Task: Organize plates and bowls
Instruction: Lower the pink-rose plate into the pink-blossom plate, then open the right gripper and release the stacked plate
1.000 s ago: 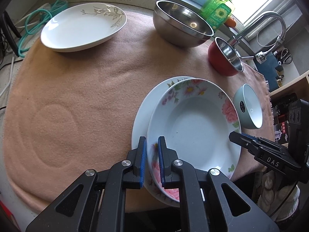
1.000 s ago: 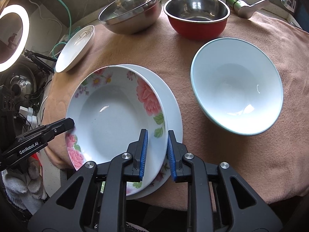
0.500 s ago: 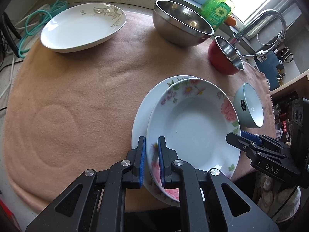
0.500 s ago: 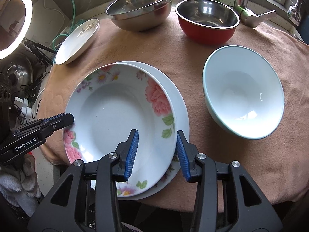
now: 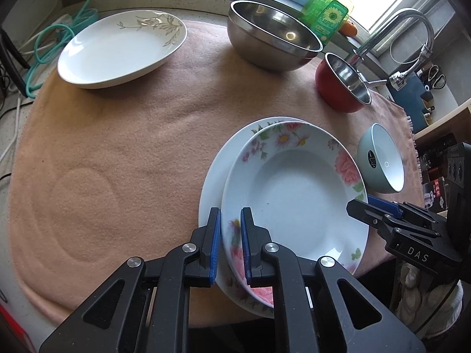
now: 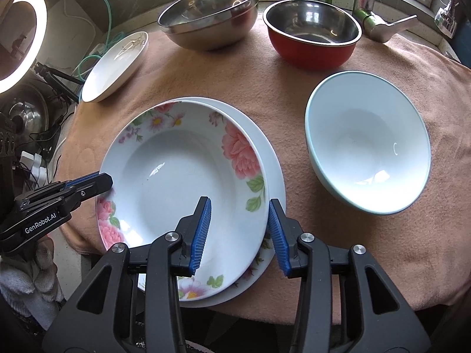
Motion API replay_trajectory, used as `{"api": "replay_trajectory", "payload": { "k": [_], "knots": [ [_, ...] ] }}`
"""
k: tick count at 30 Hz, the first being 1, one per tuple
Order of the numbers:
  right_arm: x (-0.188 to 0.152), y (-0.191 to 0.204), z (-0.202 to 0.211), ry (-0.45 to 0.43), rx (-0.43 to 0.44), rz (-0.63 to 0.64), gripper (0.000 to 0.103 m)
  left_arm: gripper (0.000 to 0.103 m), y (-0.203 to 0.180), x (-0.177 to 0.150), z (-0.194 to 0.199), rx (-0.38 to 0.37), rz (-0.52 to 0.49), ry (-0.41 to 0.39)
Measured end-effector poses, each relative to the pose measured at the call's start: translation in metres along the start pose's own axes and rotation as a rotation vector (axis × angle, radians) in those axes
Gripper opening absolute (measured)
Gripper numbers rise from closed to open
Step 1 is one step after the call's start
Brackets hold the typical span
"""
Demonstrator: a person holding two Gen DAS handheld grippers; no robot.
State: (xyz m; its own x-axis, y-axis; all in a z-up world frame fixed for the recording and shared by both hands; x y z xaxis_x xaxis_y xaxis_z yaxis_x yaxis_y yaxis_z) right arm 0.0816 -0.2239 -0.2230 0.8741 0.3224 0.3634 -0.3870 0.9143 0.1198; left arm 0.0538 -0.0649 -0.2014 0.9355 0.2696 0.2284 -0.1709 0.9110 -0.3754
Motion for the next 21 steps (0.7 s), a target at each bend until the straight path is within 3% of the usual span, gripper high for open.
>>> {"api": "replay_trajectory", "payload": {
  "k": [4,8,18,19,21],
  "knots": [
    [0.0,0.001,-0.001,0.005,0.003,0.002,0.043,0.011,0.0,0.001,0.0,-0.001,0.004,0.006],
    [0.0,0.002,-0.001,0.006,0.0,0.005,0.043,0.019,-0.003,-0.002,0.0,-0.004,-0.009,0.007],
    [0.002,0.001,0.006,-0.018,-0.01,-0.014,0.045,0.019,-0.002,0.001,0.008,-0.025,-0.002,-0.015],
    [0.002,0.001,0.009,-0.024,-0.012,-0.015,0.045,0.019,-0.001,0.002,0.01,-0.026,-0.002,-0.019],
    [0.004,0.0,0.013,-0.036,-0.018,-0.019,0.058,0.019,0.0,0.003,0.013,-0.029,-0.002,-0.026]
  ]
}}
Point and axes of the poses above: each gripper's, at about its wrist camera, not at the fingertips, and z roughly against the way its jaws point, y to its left, x to its top, the point moved 7 cm from there along -z, roughly the way its jaws point, and after that the axes turned 15 degrees about z, right-handed, at the moved point
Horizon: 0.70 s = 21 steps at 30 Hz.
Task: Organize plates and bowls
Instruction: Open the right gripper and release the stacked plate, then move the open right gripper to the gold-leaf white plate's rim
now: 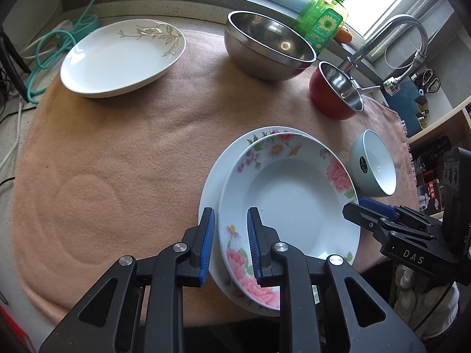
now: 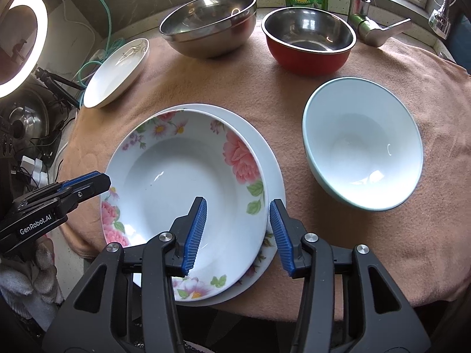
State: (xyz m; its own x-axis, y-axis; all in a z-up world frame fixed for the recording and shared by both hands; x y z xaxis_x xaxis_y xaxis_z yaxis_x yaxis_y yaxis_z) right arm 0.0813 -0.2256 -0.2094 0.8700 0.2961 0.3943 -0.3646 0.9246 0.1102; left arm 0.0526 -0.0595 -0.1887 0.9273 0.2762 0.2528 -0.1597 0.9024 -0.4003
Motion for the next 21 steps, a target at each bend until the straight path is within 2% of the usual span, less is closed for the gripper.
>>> {"api": "replay_trajectory", "payload": {
  "k": [2,6,7,9,10,14,21],
  "knots": [
    [0.003,-0.001,0.005,-0.02,-0.006,-0.009,0.062,0.02,0.001,0.002,0.002,-0.003,0.002,-0.004],
    [0.008,-0.002,0.012,-0.054,-0.001,-0.023,0.064,0.024,0.007,0.006,0.007,-0.008,0.014,-0.015],
    [0.01,-0.001,0.014,-0.064,0.002,-0.025,0.067,0.028,0.008,0.007,0.009,-0.008,0.017,-0.016],
    [0.014,0.001,0.019,-0.086,0.007,-0.025,0.074,0.049,0.011,0.01,0.012,-0.007,0.019,-0.028],
    [0.016,0.003,0.021,-0.098,0.005,-0.024,0.075,0.051,0.011,0.012,0.015,-0.007,0.013,-0.041],
    [0.028,0.013,0.03,-0.15,0.039,-0.021,0.087,0.057,0.021,0.024,0.025,0.0,0.017,-0.074],
    [0.05,0.034,0.036,-0.189,0.06,-0.019,0.087,0.058,0.052,0.048,0.042,0.023,0.052,-0.13]
  ]
}}
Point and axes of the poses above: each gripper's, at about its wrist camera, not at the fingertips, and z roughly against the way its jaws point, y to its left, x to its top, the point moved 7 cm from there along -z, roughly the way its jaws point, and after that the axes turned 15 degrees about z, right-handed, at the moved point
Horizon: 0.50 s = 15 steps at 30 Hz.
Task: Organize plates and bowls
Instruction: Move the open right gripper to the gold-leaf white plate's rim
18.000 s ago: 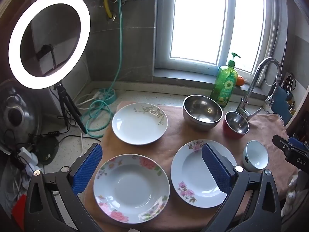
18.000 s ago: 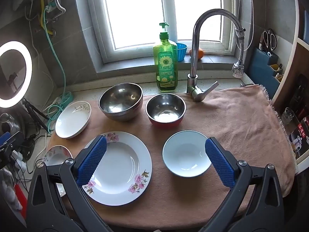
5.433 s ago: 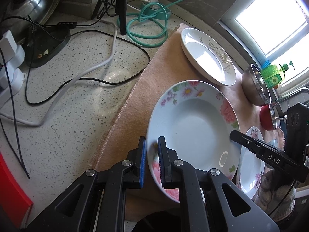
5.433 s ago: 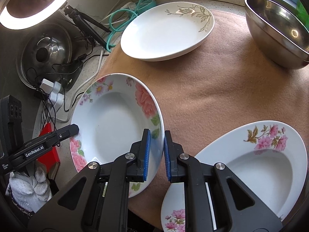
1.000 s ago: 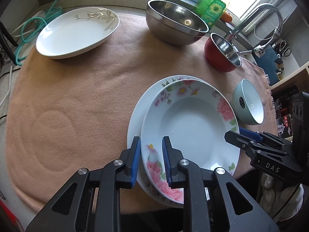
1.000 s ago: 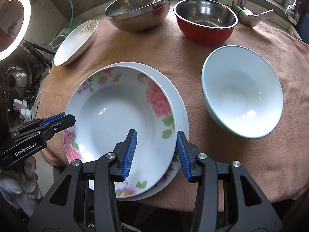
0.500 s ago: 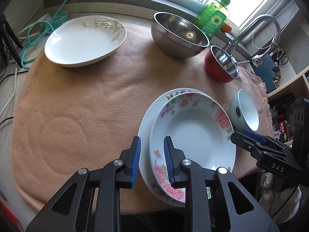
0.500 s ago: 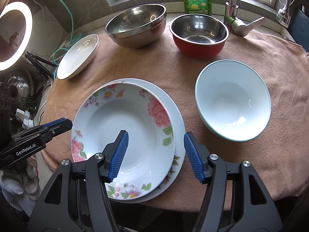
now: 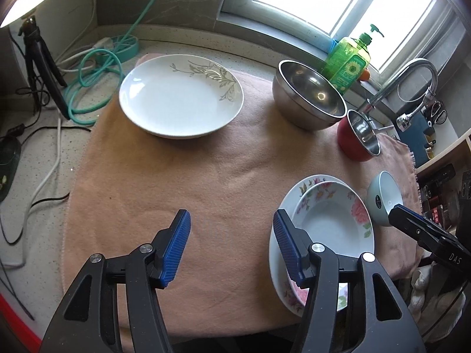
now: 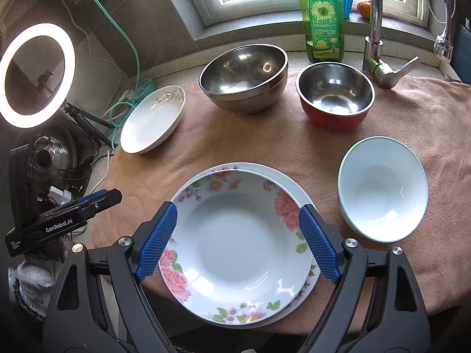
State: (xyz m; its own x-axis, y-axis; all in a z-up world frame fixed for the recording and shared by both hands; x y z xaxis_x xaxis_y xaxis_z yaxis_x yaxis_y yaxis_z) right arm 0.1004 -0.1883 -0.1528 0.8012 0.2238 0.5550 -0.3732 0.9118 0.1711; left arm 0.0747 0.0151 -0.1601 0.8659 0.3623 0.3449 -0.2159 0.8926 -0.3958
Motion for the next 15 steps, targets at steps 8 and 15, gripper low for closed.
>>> {"api": "replay_trajectory", "payload": {
  "k": [8,15],
  "knots": [
    [0.028,0.03,-0.01,-0.029,0.015,0.023,0.087,0.058,0.038,0.037,0.009,0.016,0.027,-0.053],
    [0.06,0.067,-0.024,-0.074,0.038,0.075,0.087,0.058,0.059,0.069,0.009,0.017,0.005,-0.099]
  ]
}}
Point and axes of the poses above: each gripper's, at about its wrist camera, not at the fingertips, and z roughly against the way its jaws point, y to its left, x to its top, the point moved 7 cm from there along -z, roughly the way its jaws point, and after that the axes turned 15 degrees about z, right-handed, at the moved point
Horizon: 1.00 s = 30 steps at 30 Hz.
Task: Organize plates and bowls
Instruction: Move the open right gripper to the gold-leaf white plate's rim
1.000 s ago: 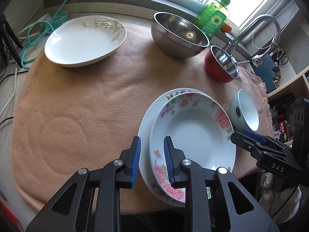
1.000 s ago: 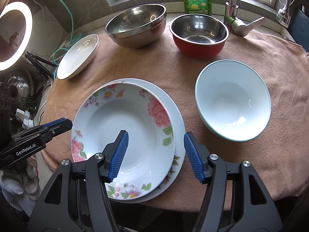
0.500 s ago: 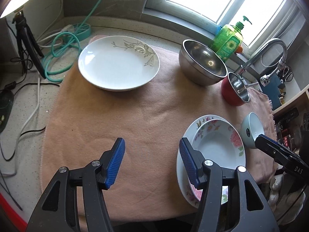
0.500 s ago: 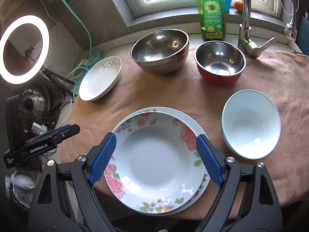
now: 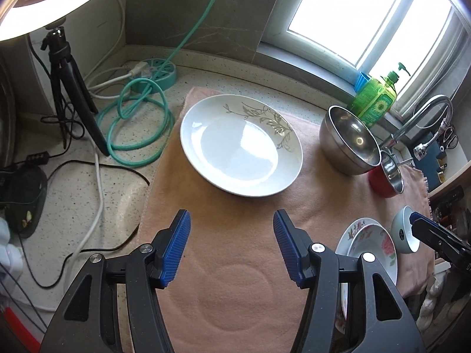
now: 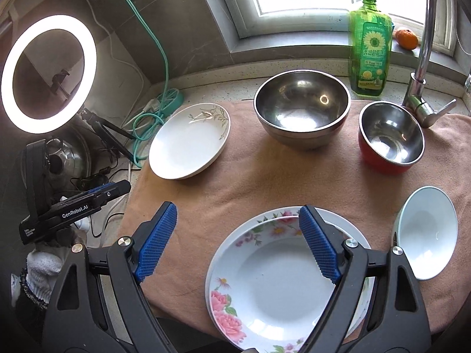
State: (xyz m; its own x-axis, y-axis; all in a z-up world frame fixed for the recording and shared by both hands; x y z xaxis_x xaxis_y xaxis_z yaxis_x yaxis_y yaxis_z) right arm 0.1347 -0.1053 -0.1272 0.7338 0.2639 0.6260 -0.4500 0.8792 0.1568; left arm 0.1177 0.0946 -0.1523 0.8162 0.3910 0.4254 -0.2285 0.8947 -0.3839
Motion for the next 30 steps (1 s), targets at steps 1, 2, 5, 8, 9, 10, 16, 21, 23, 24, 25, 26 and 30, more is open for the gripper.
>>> {"api": "replay_trajectory", "payload": {
  "k": [1,2,5,8,9,10,16,21,23,24,25,26,30],
  "knots": [
    [0.005,0.006,-0.003,-0.008,0.01,0.004,0.087,0.058,0.002,0.004,0.0,0.001,-0.009,-0.007],
    [0.01,0.011,-0.005,-0.016,0.018,0.007,0.087,0.058,0.004,0.008,-0.001,0.001,-0.014,-0.013],
    [0.025,0.026,-0.015,-0.03,0.026,0.015,0.087,0.058,0.009,0.021,-0.008,-0.007,-0.021,-0.017],
    [0.037,0.034,-0.029,-0.019,0.024,0.012,0.087,0.058,0.012,0.032,-0.017,-0.01,-0.041,-0.014],
    [0.039,0.035,-0.033,-0.015,0.019,0.012,0.087,0.058,0.013,0.036,-0.02,-0.008,-0.049,-0.013],
    [0.042,0.036,-0.038,-0.008,0.008,0.009,0.087,0.058,0.014,0.039,-0.023,-0.01,-0.056,-0.011],
    [0.052,0.029,-0.069,0.048,-0.011,-0.062,0.087,0.055,0.018,0.062,-0.045,-0.022,-0.089,0.005],
    [0.055,0.016,-0.089,0.069,-0.03,-0.121,0.08,0.051,0.018,0.079,-0.062,-0.025,-0.125,0.019],
    [0.054,0.012,-0.099,0.091,-0.022,-0.144,0.071,0.047,0.017,0.085,-0.068,-0.026,-0.139,0.024],
    [0.054,0.01,-0.105,0.103,-0.012,-0.162,0.065,0.044,0.017,0.087,-0.072,-0.031,-0.138,0.032],
    [0.053,0.008,-0.11,0.115,0.004,-0.188,0.063,0.042,0.018,0.09,-0.077,-0.036,-0.135,0.042],
    [0.052,0.006,-0.115,0.121,0.021,-0.214,0.062,0.037,0.018,0.093,-0.081,-0.038,-0.133,0.05],
    [0.048,0.0,-0.129,0.144,0.026,-0.255,0.049,0.028,0.019,0.1,-0.092,-0.036,-0.145,0.056]
  ]
}}
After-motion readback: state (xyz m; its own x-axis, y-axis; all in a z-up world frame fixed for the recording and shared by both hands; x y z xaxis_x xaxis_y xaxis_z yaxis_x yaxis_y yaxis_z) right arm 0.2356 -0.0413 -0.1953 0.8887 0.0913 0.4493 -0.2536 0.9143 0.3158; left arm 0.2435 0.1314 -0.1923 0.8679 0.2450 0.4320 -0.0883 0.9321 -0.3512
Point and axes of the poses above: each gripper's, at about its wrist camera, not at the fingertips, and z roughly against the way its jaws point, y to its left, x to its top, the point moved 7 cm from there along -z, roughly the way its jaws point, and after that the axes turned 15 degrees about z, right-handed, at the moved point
